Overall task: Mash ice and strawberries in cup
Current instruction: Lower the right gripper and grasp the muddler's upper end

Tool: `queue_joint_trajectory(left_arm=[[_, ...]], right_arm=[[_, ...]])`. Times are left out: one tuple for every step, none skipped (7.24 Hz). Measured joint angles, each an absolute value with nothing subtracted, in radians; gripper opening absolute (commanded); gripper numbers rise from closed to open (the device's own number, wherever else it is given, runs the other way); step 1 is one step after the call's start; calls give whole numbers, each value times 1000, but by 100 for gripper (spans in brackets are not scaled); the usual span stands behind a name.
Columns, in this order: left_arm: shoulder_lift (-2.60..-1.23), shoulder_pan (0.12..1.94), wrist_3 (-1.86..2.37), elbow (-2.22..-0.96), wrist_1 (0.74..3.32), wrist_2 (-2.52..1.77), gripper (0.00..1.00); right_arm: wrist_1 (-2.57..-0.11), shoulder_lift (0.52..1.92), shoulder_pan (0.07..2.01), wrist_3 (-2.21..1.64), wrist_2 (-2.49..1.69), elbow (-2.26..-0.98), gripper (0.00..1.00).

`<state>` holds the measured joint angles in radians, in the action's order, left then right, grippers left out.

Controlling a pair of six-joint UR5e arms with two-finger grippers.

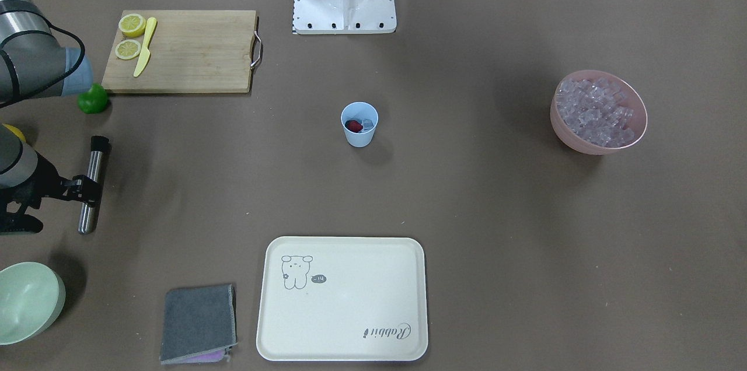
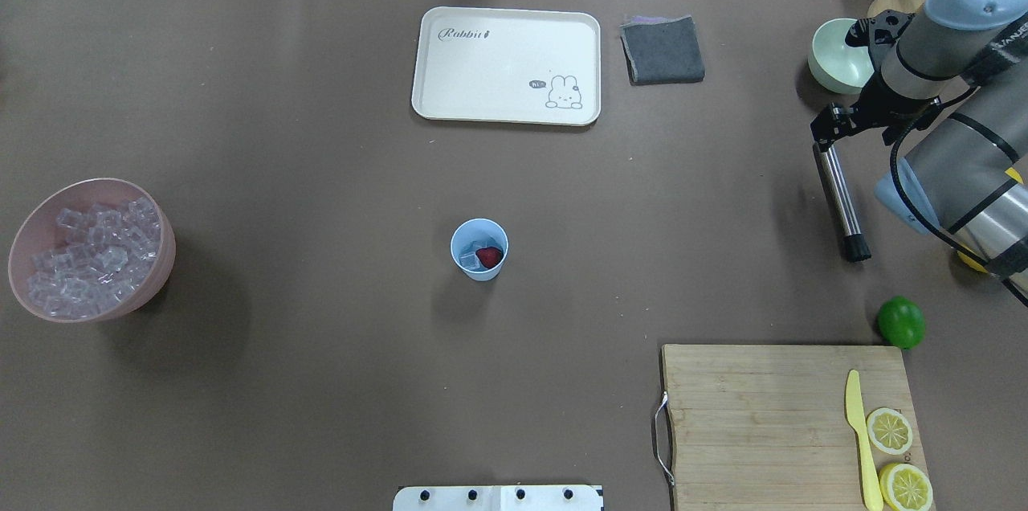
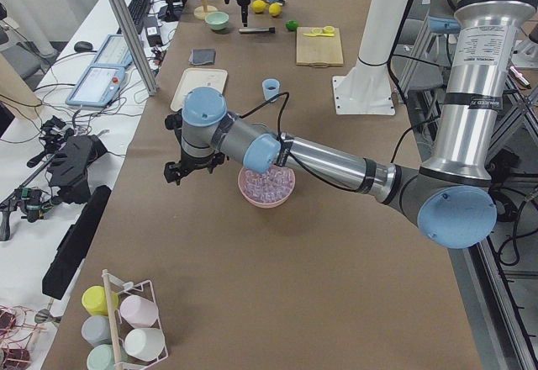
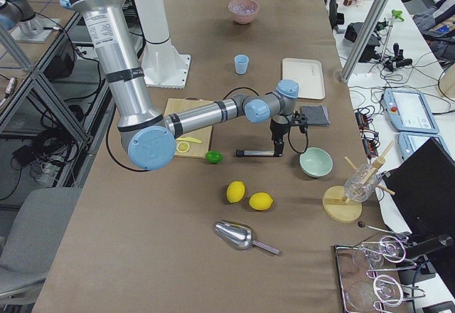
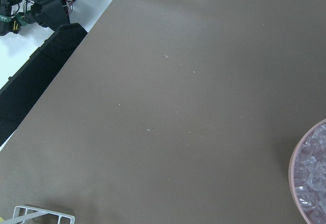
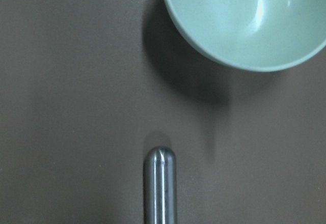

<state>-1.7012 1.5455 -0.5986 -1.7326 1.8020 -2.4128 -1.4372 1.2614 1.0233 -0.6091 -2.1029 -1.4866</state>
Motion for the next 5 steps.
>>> queue_joint_trajectory(left_arm=[[-1702, 1546, -599, -1734, 1816, -2401, 97], [-1702, 1546, -599, -1735, 1834, -2390, 97], [-1702, 1545, -598, -1735, 1843, -2383, 97], [-1703, 1543, -598, -1735, 1847, -2381, 97], [-1703, 1543, -598, -1735, 1848, -2380, 97]], right_arm=[[-1416, 1260, 1023, -609, -2116, -1461, 100], [-1404, 1258, 1023, -610, -2140, -1448, 100], [-1398, 1254, 1023, -612, -2167, -1443, 100], [-1396, 1250, 1024, -615, -2187, -1439, 100], [-1394, 1248, 1025, -616, -2195, -1433, 100]])
